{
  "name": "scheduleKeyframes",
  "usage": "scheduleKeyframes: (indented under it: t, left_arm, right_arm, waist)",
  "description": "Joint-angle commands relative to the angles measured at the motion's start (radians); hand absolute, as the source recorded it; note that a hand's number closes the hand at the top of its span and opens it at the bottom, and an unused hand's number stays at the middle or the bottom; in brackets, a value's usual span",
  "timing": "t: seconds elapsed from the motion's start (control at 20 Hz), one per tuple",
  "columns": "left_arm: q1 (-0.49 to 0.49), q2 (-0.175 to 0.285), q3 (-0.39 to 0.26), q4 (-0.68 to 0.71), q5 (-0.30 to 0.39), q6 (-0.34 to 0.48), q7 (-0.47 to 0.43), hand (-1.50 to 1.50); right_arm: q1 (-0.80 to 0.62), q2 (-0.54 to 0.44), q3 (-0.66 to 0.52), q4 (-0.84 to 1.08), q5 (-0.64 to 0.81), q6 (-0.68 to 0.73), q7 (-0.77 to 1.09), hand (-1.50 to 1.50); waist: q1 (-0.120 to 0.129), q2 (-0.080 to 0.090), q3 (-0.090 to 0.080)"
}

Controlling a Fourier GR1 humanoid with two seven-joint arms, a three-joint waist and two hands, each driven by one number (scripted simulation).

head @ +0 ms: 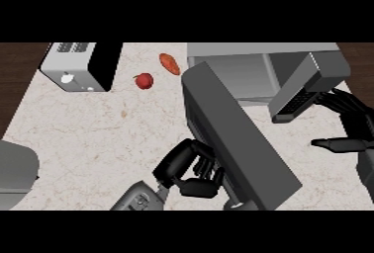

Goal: Pick up the milk, place it into the microwave and close the microwave

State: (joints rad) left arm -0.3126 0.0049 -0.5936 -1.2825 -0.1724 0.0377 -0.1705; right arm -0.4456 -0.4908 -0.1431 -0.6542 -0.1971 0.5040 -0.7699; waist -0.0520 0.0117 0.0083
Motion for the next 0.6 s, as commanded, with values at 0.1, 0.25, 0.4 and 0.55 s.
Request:
scheduleKeyframes:
  t: [0.1, 0.25, 0.4, 0.55]
  left_arm:
    - [-0.124, -0.005, -0.145, 0.188, 0.122, 0.109, 0.058, 1.5]
    - [-0.215, -0.004, -0.208, 0.225, 0.19, 0.124, 0.1, 1.5]
    - [-0.24, -0.004, -0.233, 0.239, 0.259, 0.187, 0.073, -1.5]
    - [-0.307, -0.004, -0.213, 0.231, 0.331, 0.227, 0.039, -1.5]
  right_arm:
    - [-0.026, -0.003, 0.011, -0.073, -0.064, 0.194, -0.058, -1.5]
    - [-0.057, 0.0, 0.023, -0.114, -0.092, 0.195, -0.005, -1.5]
    - [-0.103, -0.03, 0.032, -0.173, -0.139, 0.236, 0.092, -1.5]
    - [-0.096, -0.006, 0.049, -0.206, -0.162, 0.239, 0.102, -1.5]
  waist:
    - [-0.034, 0.004, -0.008]
    - [-0.05, 0.007, -0.008]
    - [-0.086, 0.009, -0.012]
    - [-0.118, 0.02, -0.011]
